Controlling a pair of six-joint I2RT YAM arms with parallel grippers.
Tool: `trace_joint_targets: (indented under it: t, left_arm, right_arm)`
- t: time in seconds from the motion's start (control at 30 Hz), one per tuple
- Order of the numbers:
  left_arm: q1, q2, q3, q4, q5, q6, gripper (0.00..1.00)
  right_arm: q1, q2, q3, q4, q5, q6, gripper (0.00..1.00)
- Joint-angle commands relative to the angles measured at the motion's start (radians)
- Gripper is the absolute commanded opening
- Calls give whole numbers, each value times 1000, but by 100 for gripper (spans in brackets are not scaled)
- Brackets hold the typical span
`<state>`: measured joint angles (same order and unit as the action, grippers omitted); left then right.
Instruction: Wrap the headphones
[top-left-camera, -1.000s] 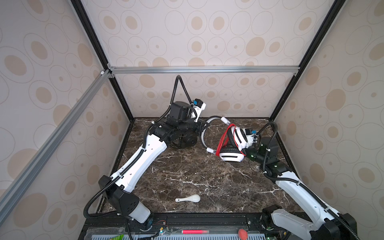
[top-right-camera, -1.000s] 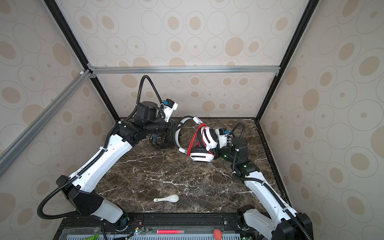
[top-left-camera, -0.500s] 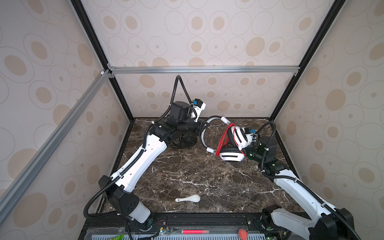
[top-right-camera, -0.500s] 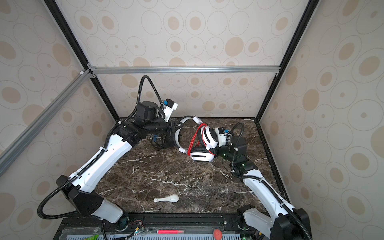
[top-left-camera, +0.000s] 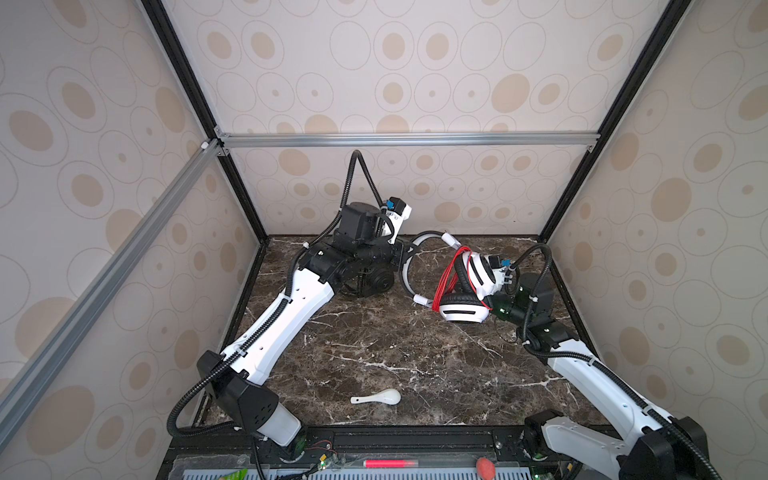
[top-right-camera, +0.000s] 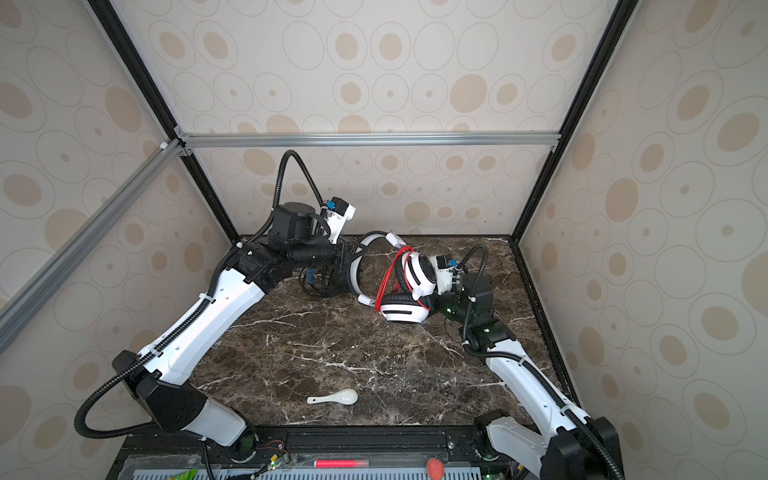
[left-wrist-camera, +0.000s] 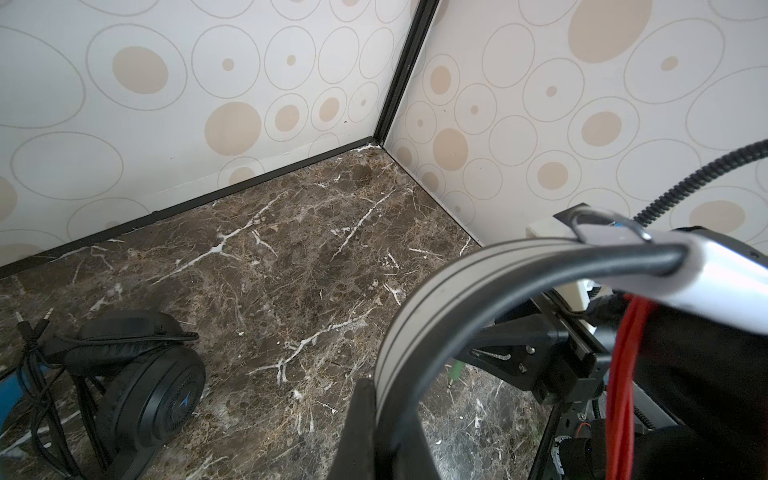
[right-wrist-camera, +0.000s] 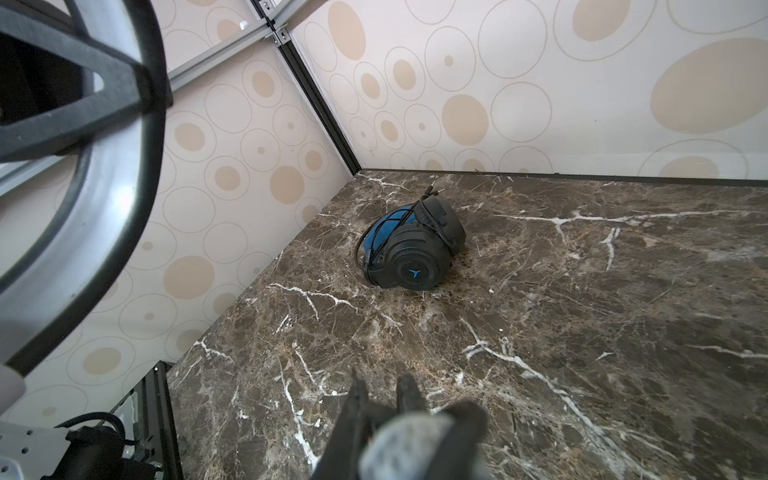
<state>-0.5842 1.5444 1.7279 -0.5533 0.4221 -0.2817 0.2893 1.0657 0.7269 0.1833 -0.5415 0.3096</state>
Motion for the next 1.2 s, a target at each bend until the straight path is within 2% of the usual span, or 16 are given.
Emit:
trace_joint_targets:
  t: [0.0, 0.17, 0.27, 0.43, 0.73, 0.93, 1.17]
  left_arm:
    - [5, -44, 19, 93, 34, -65, 0]
    - [7, -37, 28, 127, -21, -116, 0]
    - [7, -28, 34, 189, -47, -185, 0]
    - [7, -23, 29, 300, -59, -273, 0]
    - [6, -4, 57, 371, -198, -465, 0]
    - [3, 1, 84, 343, -348, -552, 0]
    - [-17, 51, 163, 248, -512, -567, 0]
  right_arm:
    - [-4, -31, -13, -11, 10, -13, 11]
    - [-4, -41, -2, -65, 46, -53, 5]
    - [-3, -38, 26, -123, 59, -90, 1]
    - [-4, -41, 58, -159, 70, -104, 0]
    - [17, -36, 67, -147, 109, -97, 0]
    - [64, -35, 68, -123, 173, -97, 0]
    - [143, -42, 95, -173, 259, -155, 0]
